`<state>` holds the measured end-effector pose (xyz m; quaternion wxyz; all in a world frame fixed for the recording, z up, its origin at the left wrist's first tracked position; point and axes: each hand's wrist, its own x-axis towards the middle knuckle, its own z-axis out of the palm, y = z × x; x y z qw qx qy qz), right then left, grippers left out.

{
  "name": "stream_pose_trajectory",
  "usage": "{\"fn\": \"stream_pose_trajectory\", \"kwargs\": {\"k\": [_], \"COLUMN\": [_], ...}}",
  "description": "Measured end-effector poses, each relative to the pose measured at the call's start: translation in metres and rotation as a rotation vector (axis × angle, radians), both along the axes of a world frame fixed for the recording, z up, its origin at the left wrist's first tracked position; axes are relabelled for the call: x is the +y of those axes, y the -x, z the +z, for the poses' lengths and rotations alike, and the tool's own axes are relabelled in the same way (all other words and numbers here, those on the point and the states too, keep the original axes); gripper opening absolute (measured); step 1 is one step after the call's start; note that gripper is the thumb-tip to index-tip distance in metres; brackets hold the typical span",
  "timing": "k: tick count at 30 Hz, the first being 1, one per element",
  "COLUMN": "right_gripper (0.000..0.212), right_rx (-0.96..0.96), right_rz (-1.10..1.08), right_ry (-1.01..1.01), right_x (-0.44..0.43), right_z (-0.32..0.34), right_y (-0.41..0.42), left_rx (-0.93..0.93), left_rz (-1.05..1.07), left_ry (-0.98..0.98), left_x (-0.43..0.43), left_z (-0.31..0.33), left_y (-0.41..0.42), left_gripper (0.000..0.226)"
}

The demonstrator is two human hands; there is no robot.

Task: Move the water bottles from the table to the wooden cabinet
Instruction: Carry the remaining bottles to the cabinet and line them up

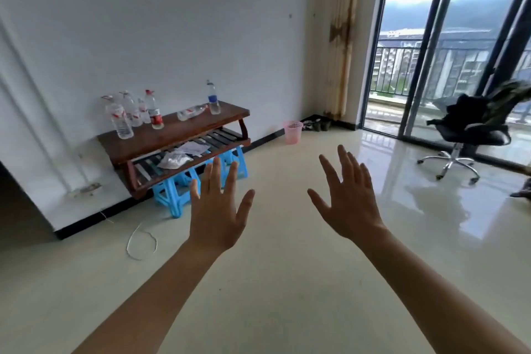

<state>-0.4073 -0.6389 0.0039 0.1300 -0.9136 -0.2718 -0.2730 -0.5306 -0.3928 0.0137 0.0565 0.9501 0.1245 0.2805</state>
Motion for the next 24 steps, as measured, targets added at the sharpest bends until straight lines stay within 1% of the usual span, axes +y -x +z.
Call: {"fn": "stream_pose_trajectory", "kwargs": {"k": [2,6,8,11,14,16,19,22,24], "right_gripper": [0.077,0.078,0.078,0.076,0.079,0.081,0.081,0.081,0.083], "right_rx": [0.020,0.052,0.057,0.034,0.035,-0.001,-0.036,-0.054,-0.035], "right_rz": [0.059,0.170,0.250,0.290,0.301,0.306,0.303,0.314,0.323], "right_ry": [-0.004,0.014,0.027,0.084,0.083,0.067,0.033,0.019,0.013], "right_x": [0.047,0.148,0.214,0.299,0.368,0.413,0.468,0.507,0.536], "right_z": [0.000,-0.018,-0.032,-0.044,-0.041,-0.022,0.007,0.010,-0.001], "right_y": [-0.047,-0.112,-0.149,-0.193,-0.234,-0.267,-0.319,-0.364,-0.395], "left_rx": [-0.007,0.021,0.032,0.047,0.008,-0.011,-0.044,-0.083,-0.055], "left_rz": [0.053,0.150,0.214,0.288,0.298,0.284,0.299,0.306,0.306], "left_ry": [0.002,-0.011,-0.003,0.010,0.052,0.024,0.044,0.053,0.058], "left_x": [0.039,0.127,0.187,0.266,0.330,0.373,0.432,0.478,0.511], "left_z": [-0.002,-0.025,-0.039,-0.050,-0.044,-0.022,0.007,0.008,-0.006], "left_y": [-0.029,-0.062,-0.088,-0.127,-0.165,-0.197,-0.248,-0.289,-0.317], "left_gripper": [0.073,0.072,0.072,0.074,0.075,0.075,0.075,0.073,0.074]}}
